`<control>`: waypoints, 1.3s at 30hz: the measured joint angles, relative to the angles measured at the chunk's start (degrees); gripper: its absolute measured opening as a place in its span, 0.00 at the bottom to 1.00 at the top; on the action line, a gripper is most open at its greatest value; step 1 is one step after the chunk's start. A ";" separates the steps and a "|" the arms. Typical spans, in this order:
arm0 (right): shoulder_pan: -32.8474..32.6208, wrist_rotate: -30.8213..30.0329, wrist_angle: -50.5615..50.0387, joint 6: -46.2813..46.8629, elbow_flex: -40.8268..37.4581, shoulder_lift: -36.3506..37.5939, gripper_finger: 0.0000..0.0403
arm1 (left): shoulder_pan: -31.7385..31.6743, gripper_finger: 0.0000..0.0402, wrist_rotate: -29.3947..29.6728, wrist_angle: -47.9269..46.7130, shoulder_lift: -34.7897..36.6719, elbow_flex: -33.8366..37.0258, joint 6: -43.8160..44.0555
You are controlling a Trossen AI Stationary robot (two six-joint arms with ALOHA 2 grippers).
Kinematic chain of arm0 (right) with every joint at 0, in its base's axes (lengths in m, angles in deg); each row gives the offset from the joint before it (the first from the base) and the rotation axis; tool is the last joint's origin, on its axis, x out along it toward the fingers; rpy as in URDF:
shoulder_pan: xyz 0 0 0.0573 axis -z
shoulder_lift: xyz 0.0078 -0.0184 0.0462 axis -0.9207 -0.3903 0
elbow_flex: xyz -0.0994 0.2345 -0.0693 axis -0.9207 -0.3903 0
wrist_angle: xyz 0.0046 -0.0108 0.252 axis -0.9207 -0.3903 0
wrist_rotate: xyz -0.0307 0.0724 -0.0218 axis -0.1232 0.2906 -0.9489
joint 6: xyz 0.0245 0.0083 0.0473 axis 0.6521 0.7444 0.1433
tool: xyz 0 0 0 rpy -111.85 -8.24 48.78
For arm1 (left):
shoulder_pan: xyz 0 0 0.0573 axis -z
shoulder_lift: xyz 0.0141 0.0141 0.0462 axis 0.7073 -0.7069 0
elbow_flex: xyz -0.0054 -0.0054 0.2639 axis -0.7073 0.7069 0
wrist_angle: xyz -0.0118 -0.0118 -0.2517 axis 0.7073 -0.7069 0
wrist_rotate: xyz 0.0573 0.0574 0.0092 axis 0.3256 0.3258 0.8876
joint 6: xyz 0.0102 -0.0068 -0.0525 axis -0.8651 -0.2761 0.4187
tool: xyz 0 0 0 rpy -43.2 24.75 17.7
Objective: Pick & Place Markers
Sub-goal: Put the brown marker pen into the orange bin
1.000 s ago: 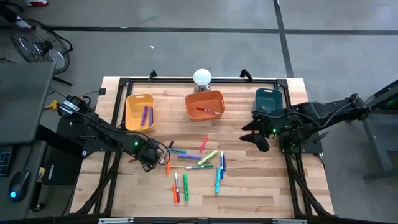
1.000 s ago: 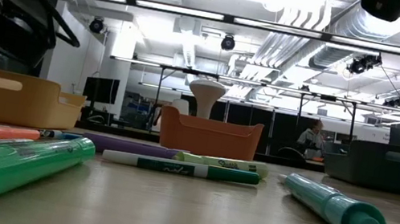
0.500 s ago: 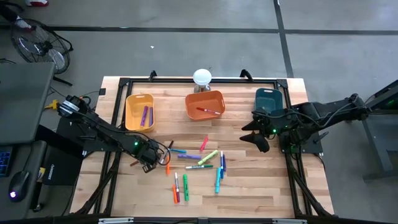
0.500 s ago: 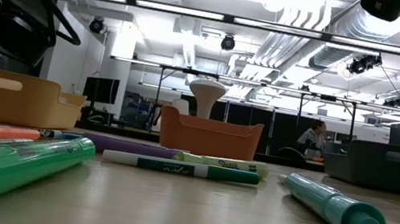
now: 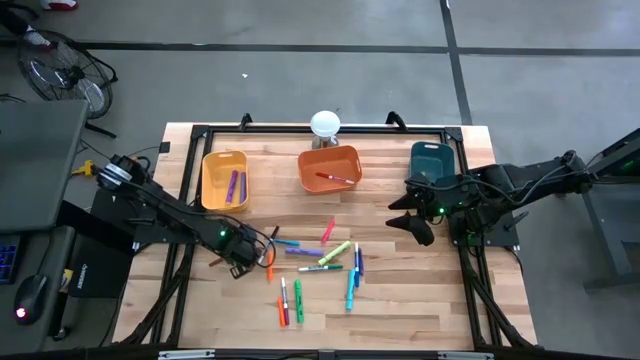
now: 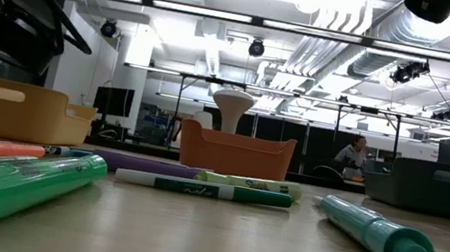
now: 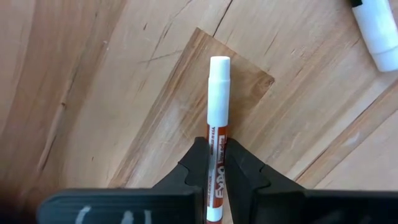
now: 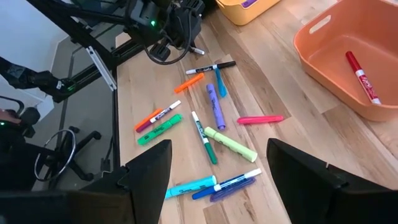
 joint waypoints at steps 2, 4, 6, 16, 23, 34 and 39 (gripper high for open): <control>0.02 0.00 0.00 -0.26 0.00 0.00 0.63 | 0.00 0.06 0.21 -1.22 -0.16 -1.19 -0.18; 0.02 0.01 0.00 -0.46 0.00 -0.01 0.63 | 0.00 0.06 0.36 -2.26 -0.17 -2.23 -0.37; 0.02 0.00 0.00 -0.57 0.00 0.00 0.63 | 0.00 0.06 0.56 -2.70 -0.21 -3.31 -0.35; 0.02 0.52 -0.02 -1.48 0.00 0.00 0.63 | -0.05 0.06 3.04 -8.07 -0.04 -10.27 -1.87; 0.00 0.68 -0.04 -2.47 0.00 0.00 0.63 | -0.07 0.06 10.35 -13.27 0.04 -19.36 -4.30; 0.01 -2.98 -0.06 -3.85 0.00 -0.02 0.63 | -10.84 0.05 22.72 -1.19 0.09 -30.22 -15.25; 0.00 -3.51 -0.07 -5.44 0.00 -0.01 0.63 | -19.15 0.05 20.58 10.43 -1.37 -32.84 -24.16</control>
